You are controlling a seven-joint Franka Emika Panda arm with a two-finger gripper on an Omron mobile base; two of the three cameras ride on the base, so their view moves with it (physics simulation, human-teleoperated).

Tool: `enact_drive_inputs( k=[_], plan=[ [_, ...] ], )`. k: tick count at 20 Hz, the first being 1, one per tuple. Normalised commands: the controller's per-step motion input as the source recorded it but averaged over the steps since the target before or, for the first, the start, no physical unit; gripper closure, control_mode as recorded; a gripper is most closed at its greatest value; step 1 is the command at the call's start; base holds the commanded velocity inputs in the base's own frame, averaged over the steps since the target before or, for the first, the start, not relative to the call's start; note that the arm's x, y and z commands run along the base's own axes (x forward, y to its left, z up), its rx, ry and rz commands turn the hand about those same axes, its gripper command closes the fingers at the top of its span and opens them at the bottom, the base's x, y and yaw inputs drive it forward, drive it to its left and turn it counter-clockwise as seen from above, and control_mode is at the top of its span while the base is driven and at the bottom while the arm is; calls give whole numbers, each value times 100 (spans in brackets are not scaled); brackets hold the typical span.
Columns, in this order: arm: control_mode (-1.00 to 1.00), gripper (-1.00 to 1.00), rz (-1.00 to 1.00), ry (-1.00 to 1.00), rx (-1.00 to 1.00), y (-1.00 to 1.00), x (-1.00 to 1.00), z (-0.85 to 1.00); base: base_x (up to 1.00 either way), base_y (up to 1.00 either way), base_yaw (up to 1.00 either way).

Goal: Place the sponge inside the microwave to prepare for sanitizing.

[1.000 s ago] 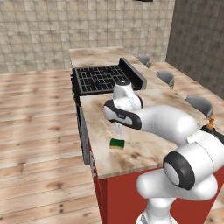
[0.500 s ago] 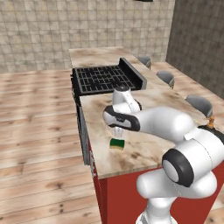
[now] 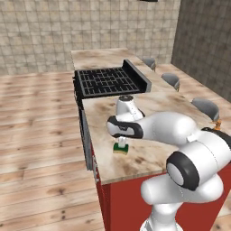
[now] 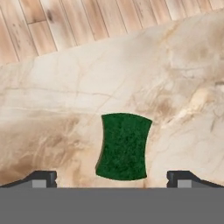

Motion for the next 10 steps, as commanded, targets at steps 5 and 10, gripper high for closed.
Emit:
enact_drive_inputs(
  k=[5,10],
  plan=[
    [-100,-100,0,0,0,0,0,-26,0,0,0],
    [-100,-100,0,0,0,0,3,-25,0,0,0]
  ],
)
